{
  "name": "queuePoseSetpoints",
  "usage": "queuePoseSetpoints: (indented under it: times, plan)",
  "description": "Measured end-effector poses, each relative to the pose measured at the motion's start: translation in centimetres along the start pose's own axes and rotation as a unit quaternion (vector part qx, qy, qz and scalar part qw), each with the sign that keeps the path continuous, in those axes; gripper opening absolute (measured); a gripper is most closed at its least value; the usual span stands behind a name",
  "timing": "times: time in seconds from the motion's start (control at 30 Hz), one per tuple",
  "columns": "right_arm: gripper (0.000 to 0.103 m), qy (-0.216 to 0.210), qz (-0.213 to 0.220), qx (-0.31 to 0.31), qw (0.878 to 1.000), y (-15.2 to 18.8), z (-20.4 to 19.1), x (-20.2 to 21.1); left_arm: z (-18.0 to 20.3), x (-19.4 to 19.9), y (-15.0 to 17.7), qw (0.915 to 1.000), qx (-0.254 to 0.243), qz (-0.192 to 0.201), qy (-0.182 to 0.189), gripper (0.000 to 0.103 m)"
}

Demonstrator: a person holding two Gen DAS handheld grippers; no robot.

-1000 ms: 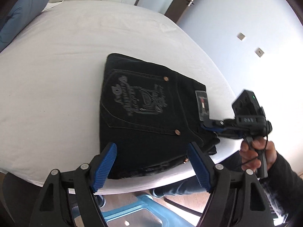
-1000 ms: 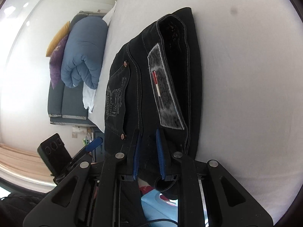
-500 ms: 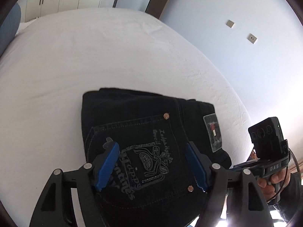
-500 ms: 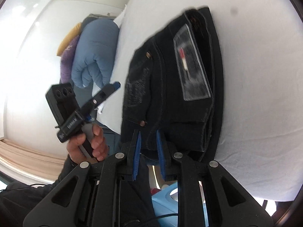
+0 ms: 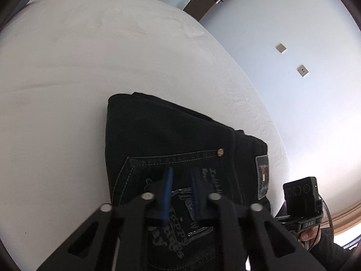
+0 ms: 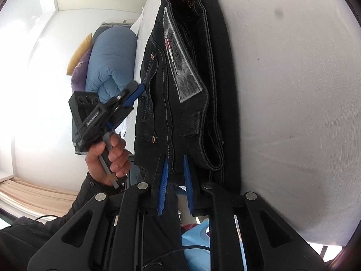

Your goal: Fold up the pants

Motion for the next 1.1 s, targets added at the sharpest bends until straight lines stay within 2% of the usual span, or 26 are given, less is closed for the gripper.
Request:
queuePoseSetpoints:
  times: [0.07, 0.1, 0.27, 0.37, 0.43, 0.47, 0.5, 0.53, 0.57, 0.6, 0.63, 0.67, 0.77, 0.8, 0.87, 0.93, 1.0, 1.1]
  plan:
    - [0.012, 0.000, 0.004, -0.002, 1.000, 0.3, 0.0, 0.1, 0.0, -1.3, 1.2, 0.9998, -0.005, -0.014, -0.014, 0.000]
    - [0.012, -0.001, 0.006, -0.003, 1.000, 0.4, -0.1, 0.2, 0.3, -1.3, 2.0, 0.9998, -0.008, -0.007, -0.019, 0.000]
    - [0.012, -0.005, 0.012, -0.008, 1.000, 0.6, 0.2, 0.8, 2.6, 1.5, 6.3, 0.9971, -0.054, 0.018, -0.052, 0.000]
    - [0.012, -0.010, 0.014, -0.010, 1.000, 0.5, 0.4, 1.1, 3.5, 3.0, 9.3, 0.9959, -0.062, 0.026, -0.060, 0.000]
    - [0.017, 0.001, 0.017, 0.008, 1.000, 0.5, -0.4, 1.8, 3.3, 4.1, 10.4, 0.9969, -0.054, 0.021, -0.053, 0.006]
    - [0.019, 0.012, 0.025, 0.029, 0.999, 0.4, -1.5, 2.4, 3.1, 4.6, 10.5, 0.9970, -0.051, 0.022, -0.055, 0.016]
    - [0.037, 0.020, 0.036, 0.054, 0.998, 0.4, -2.7, 3.2, 2.8, 5.4, 10.4, 0.9968, -0.049, 0.028, -0.056, 0.034]
    - [0.080, 0.021, 0.053, 0.078, 0.995, 0.2, -4.0, 4.4, 2.5, 6.2, 10.0, 0.9968, -0.050, 0.036, -0.051, 0.043]
    - [0.098, 0.023, 0.074, 0.089, 0.993, 0.0, -4.9, 5.5, 2.2, 6.7, 9.4, 0.9964, -0.051, 0.044, -0.052, 0.066]
    - [0.103, 0.031, 0.103, 0.096, 0.990, -0.4, -5.6, 6.8, 1.8, 7.0, 8.7, 0.9948, -0.051, 0.052, -0.071, 0.086]
    - [0.103, 0.036, 0.118, 0.105, 0.987, -0.9, -6.2, 7.7, 1.1, 7.2, 7.8, 0.9921, -0.049, 0.067, -0.094, 0.088]
    - [0.103, 0.042, 0.123, 0.109, 0.986, -1.6, -6.4, 8.4, 0.5, 7.4, 7.1, 0.9915, -0.044, 0.073, -0.098, 0.088]
    - [0.103, 0.052, 0.135, 0.093, 0.985, -3.6, -6.1, 10.2, -0.7, 8.0, 4.6, 0.9934, -0.018, 0.082, -0.078, 0.088]
    - [0.103, 0.062, 0.137, 0.088, 0.985, -4.1, -5.9, 10.4, -1.0, 7.6, 4.1, 0.9944, -0.017, 0.073, -0.075, 0.088]
    - [0.103, 0.089, 0.120, 0.075, 0.986, -5.5, -4.9, 10.1, -1.9, 5.2, 3.5, 0.9969, -0.014, 0.024, -0.073, 0.087]
    - [0.096, 0.094, 0.104, 0.056, 0.988, -6.5, -3.5, 9.3, -2.6, 3.6, 3.4, 0.9969, -0.008, 0.009, -0.077, 0.085]
    - [0.090, 0.109, 0.090, 0.043, 0.989, -7.4, -2.3, 8.7, -3.5, 2.2, 3.3, 0.9976, 0.006, -0.015, -0.067, 0.075]
    - [0.086, 0.108, 0.081, 0.042, 0.990, -8.0, -1.6, 7.1, -4.6, 0.8, 2.8, 0.9978, 0.029, -0.037, -0.046, 0.073]
Point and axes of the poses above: each gripper's, at about its wrist camera, not at the fingertips, and x roughly against the way its jaws point, z to its right, y to its underside, the point moved 3 cm from there along -x, roughly the way its jaws point, and after that the axes turned 14 degrees about -y, right-handed, at the moved point
